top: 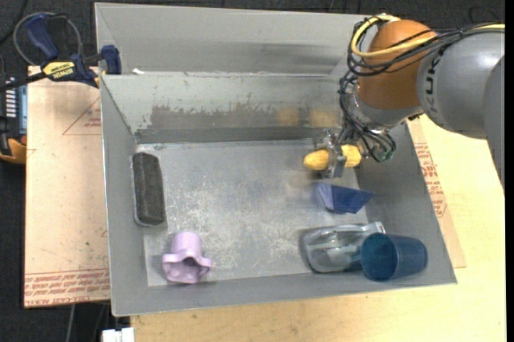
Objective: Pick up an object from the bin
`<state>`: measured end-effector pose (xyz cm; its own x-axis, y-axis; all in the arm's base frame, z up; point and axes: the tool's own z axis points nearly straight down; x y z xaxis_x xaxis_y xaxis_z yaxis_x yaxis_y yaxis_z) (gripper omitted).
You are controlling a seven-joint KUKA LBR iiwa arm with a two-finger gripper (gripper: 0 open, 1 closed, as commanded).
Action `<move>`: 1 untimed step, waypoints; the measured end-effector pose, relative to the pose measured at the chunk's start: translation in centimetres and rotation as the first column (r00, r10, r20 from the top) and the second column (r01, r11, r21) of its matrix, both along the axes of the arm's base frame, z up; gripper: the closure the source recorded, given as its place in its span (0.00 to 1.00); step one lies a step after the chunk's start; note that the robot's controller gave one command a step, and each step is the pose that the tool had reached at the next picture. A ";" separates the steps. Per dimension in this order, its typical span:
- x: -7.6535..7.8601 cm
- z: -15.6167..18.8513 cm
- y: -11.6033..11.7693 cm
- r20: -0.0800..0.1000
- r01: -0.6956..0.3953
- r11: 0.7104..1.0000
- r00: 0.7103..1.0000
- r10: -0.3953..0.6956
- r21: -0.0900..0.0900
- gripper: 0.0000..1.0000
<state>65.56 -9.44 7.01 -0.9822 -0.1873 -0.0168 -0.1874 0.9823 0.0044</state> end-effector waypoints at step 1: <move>0.0 0.5 0.0 0.001 0.000 1.000 1.000 0.000 0.000 1.00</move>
Offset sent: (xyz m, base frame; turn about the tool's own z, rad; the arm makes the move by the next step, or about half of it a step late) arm 0.0002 0.0002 0.0146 -0.0002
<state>65.59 -9.42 7.51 -0.9822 -0.1872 -0.0181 -0.1873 0.9823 0.0045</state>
